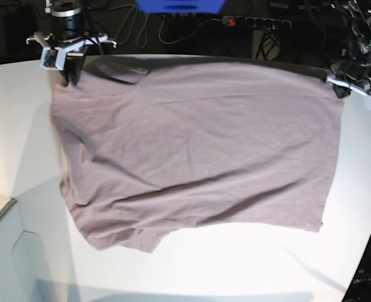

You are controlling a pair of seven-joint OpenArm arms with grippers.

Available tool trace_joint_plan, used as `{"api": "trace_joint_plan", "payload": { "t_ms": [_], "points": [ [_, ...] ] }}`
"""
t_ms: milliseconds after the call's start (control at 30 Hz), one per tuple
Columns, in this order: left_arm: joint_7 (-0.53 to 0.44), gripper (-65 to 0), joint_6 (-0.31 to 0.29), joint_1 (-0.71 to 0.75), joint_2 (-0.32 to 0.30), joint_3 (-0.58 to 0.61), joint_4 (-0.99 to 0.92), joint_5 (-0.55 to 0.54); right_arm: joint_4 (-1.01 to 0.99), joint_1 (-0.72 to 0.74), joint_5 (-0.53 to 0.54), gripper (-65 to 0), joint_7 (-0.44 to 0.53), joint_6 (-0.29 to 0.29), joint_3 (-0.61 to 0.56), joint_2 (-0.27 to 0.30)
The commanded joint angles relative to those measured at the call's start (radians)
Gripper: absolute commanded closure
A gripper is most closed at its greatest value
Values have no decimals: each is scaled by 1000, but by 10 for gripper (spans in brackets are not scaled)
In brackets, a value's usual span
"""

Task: Layout the t-shirt on the table in an organized manner, then fold the t-shirt properly
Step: 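Lift the held shoulder edge with both grippers and pull it taut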

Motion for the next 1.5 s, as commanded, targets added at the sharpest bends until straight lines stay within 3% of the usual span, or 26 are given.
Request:
{"api": "trace_joint_plan", "payload": {
  "t_ms": [0, 367, 933, 1133, 1467],
  "points": [
    [-15, 0, 0, 2, -12, -6, 39, -8, 17, -9, 5, 0, 34, 1, 0, 1],
    [-17, 0, 0, -4, -12, -9, 202, -8, 17, 31, 5, 0, 60, 1, -3, 1],
    [-15, 0, 0, -159, -18, -8, 193, -1, 4, 257, 2, 0, 52, 1, -6, 1],
    [-15, 0, 0, -222, -20, -6, 156, -1, -88, 352, 2, 0, 52, 1, -6, 4],
    [-23, 0, 0, -282, -51, -3, 46, -1, -223, 478, 2, 0, 52, 1, -64, 72]
  ]
}}
